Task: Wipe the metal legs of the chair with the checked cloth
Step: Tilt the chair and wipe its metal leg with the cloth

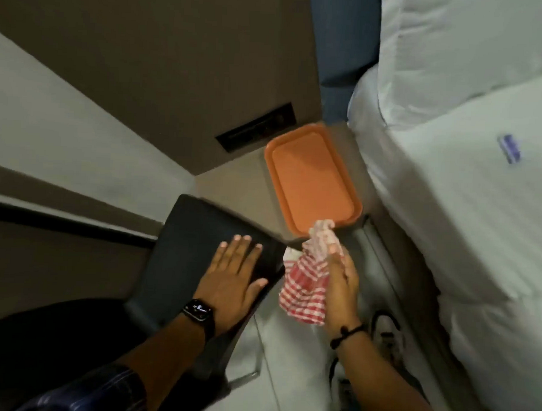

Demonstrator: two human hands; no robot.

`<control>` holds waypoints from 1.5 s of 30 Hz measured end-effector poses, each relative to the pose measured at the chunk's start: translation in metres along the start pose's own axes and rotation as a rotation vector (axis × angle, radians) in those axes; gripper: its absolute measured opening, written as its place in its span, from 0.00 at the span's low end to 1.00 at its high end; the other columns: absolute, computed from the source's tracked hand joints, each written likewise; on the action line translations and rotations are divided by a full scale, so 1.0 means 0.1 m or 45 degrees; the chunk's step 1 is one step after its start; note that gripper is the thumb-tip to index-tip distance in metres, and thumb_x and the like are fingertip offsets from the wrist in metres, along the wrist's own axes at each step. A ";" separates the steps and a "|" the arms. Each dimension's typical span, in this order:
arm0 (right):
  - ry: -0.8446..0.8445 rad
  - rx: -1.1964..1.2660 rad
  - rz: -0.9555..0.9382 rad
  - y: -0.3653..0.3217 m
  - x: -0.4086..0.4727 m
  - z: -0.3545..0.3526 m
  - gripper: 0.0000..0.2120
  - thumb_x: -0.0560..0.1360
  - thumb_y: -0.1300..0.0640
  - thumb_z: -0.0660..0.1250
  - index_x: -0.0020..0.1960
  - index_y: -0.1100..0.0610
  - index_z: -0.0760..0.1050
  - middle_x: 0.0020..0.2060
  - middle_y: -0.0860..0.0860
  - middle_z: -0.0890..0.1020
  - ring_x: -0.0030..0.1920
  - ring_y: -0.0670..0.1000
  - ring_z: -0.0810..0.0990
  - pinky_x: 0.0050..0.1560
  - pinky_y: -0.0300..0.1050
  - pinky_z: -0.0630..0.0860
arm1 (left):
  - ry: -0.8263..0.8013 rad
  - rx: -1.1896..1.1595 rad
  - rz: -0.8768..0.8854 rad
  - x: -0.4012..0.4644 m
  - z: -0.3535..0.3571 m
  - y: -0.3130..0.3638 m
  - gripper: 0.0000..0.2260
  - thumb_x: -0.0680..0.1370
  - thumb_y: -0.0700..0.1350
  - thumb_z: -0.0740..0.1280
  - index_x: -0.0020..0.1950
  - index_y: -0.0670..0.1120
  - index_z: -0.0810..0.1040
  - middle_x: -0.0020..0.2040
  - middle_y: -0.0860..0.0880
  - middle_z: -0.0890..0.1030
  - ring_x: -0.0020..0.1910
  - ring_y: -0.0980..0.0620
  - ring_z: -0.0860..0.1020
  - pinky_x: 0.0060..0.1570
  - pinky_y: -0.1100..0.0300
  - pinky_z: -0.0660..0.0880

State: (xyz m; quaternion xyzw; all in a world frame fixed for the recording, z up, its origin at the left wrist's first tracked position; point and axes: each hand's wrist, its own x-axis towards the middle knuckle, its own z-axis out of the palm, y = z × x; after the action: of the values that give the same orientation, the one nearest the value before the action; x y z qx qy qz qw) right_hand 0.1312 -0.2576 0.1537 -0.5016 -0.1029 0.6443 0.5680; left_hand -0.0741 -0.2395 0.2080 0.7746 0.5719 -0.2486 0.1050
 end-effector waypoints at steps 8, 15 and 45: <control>0.108 -0.429 0.014 0.69 -1.33 -0.85 0.14 0.87 0.50 0.67 0.71 0.44 0.82 0.66 0.48 0.88 0.66 0.52 0.88 0.73 0.62 0.83 | -0.036 0.310 -0.067 -1.45 0.94 -0.11 0.37 0.83 0.65 0.38 0.83 0.42 0.54 0.84 0.39 0.56 0.83 0.40 0.53 0.81 0.44 0.47; -0.098 -1.006 -0.282 1.99 -1.96 -1.48 0.20 0.87 0.55 0.65 0.78 0.52 0.77 0.81 0.49 0.74 0.85 0.50 0.69 0.85 0.52 0.71 | -0.205 0.469 -0.015 -2.15 1.90 0.38 0.40 0.76 0.67 0.26 0.81 0.43 0.34 0.82 0.42 0.33 0.81 0.42 0.31 0.79 0.44 0.32; 0.379 -0.425 0.172 5.96 -1.35 -1.08 0.18 0.89 0.42 0.57 0.70 0.45 0.82 0.67 0.50 0.85 0.70 0.54 0.82 0.73 0.61 0.79 | 0.169 1.129 0.456 -1.90 3.25 -0.11 0.32 0.85 0.56 0.49 0.82 0.36 0.55 0.83 0.37 0.57 0.85 0.41 0.51 0.83 0.45 0.45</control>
State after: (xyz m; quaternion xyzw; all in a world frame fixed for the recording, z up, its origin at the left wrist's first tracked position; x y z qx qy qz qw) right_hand -0.1804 -0.6165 -0.2447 -0.6839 -0.0892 0.5737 0.4418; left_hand -0.2126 -0.5394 0.0277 0.8452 0.2739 -0.3966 -0.2310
